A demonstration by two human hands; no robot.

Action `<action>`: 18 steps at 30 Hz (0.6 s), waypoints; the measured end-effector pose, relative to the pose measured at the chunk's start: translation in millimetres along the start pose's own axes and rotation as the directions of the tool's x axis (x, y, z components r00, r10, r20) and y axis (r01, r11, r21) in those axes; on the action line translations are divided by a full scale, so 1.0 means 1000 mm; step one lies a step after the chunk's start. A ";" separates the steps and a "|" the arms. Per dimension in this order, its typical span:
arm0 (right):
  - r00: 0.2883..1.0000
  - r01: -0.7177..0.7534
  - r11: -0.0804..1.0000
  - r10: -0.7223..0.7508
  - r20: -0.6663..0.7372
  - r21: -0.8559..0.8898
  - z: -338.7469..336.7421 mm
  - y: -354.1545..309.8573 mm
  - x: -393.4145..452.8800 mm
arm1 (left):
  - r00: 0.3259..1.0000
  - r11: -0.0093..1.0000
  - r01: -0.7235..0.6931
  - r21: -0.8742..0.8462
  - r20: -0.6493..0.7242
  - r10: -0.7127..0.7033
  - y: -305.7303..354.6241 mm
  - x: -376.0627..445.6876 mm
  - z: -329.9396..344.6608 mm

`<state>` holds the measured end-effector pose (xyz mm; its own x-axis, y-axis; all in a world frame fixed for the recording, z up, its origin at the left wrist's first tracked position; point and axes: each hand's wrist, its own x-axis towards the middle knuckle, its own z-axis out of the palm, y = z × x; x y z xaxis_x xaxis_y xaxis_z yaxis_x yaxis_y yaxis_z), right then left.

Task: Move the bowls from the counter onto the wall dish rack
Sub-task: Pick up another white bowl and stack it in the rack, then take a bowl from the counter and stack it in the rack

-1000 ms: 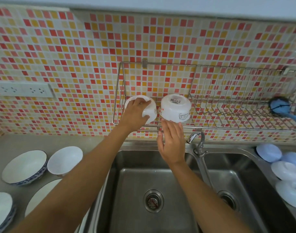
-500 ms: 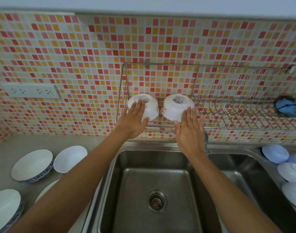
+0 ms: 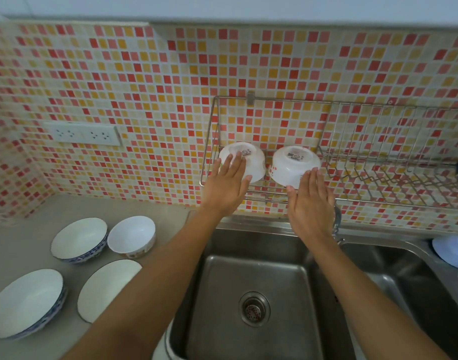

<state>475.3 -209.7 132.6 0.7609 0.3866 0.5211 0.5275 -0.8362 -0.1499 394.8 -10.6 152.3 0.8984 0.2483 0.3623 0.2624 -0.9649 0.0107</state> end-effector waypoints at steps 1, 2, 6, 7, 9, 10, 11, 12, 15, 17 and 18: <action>1.000 -0.003 1.000 0.003 0.000 0.010 0.001 0.000 0.000 | 1.000 1.000 0.008 -0.011 -0.005 -0.008 0.002 -0.004 -0.001; 1.000 -0.003 1.000 0.003 -0.009 0.022 0.001 0.000 0.000 | 1.000 1.000 0.012 -0.025 -0.013 -0.013 0.003 -0.010 -0.001; 0.996 -0.029 0.995 0.038 -0.082 0.100 0.005 -0.012 -0.014 | 0.998 0.998 -0.001 -0.056 -0.063 -0.003 0.006 -0.045 -0.001; 0.995 -0.030 0.992 0.041 -0.088 0.126 0.006 -0.021 -0.021 | 0.998 0.999 -0.014 -0.047 -0.068 0.010 0.005 -0.057 0.001; 0.997 0.028 0.983 -0.015 -0.073 0.183 0.009 -0.048 -0.041 | 0.997 0.996 -0.046 -0.079 -0.065 0.041 0.000 -0.085 0.007; 0.997 0.066 0.973 -0.055 -0.057 0.223 0.011 -0.063 -0.053 | 0.998 0.991 -0.052 -0.120 -0.045 0.047 -0.005 -0.099 0.011; 0.996 0.091 0.957 -0.083 -0.040 0.276 0.016 -0.079 -0.065 | 0.999 0.986 -0.034 -0.161 -0.003 0.034 -0.013 -0.115 0.018; 0.995 0.102 0.936 -0.100 -0.025 0.337 0.021 -0.095 -0.078 | 0.998 0.983 0.016 -0.185 0.062 -0.005 -0.025 -0.130 0.024; 0.989 0.083 0.871 -0.130 0.065 0.484 0.046 -0.144 -0.114 | 0.941 0.961 0.257 -0.105 0.253 -0.224 -0.083 -0.168 0.036; 0.971 0.032 0.834 -0.157 0.182 0.551 0.065 -0.176 -0.132 | 0.880 0.921 0.388 -0.026 0.309 -0.362 -0.131 -0.186 0.036; 0.954 0.002 0.824 -0.172 0.247 0.566 0.073 -0.191 -0.137 | 0.857 0.901 0.433 -0.004 0.313 -0.410 -0.152 -0.192 0.035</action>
<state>298.0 -73.9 28.5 0.7284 0.6083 0.3153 0.6501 -0.4683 -0.5984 194.4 91.7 48.7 0.7724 0.6350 0.0138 0.6240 -0.7627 0.1700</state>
